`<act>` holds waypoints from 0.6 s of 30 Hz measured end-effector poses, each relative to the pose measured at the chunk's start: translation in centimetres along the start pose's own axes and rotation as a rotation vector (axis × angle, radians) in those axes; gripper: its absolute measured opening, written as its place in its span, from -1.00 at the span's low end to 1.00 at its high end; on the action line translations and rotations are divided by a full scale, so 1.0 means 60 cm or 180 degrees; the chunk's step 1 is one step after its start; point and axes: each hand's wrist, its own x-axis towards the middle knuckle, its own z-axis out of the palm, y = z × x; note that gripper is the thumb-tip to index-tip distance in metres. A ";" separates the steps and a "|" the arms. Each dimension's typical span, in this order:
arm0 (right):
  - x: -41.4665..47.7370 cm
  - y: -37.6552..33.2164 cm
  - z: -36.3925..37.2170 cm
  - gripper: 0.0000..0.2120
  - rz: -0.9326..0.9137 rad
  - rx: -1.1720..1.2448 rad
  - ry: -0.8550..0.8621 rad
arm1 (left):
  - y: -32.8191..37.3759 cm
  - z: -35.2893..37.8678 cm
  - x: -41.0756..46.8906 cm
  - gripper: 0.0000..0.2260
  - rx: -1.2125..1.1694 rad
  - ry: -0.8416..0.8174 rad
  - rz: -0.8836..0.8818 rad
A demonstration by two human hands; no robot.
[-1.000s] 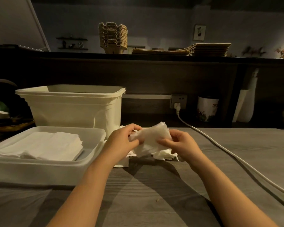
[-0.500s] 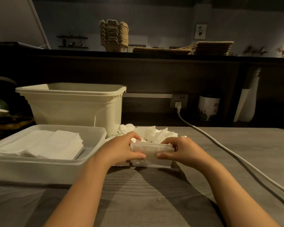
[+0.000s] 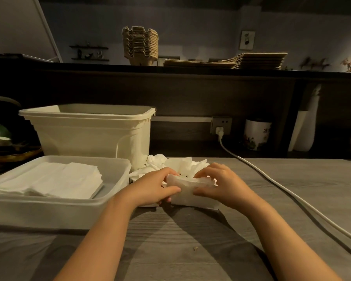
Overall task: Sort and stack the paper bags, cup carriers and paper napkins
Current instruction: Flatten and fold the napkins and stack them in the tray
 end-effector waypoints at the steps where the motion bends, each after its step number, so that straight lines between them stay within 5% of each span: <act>1: 0.000 -0.002 -0.001 -0.74 -0.0040 0.0062 0.0057 | 0.000 0.001 0.000 -0.72 0.0083 0.0014 -0.0007; 7: -0.001 -0.011 -0.005 -0.84 0.0071 0.0130 0.0226 | 0.002 -0.002 0.002 -0.85 0.0082 0.0680 0.0029; 18: 0.001 -0.006 -0.001 -0.79 0.0133 0.0041 0.0057 | 0.001 -0.004 0.000 -0.81 0.0319 0.1003 0.0085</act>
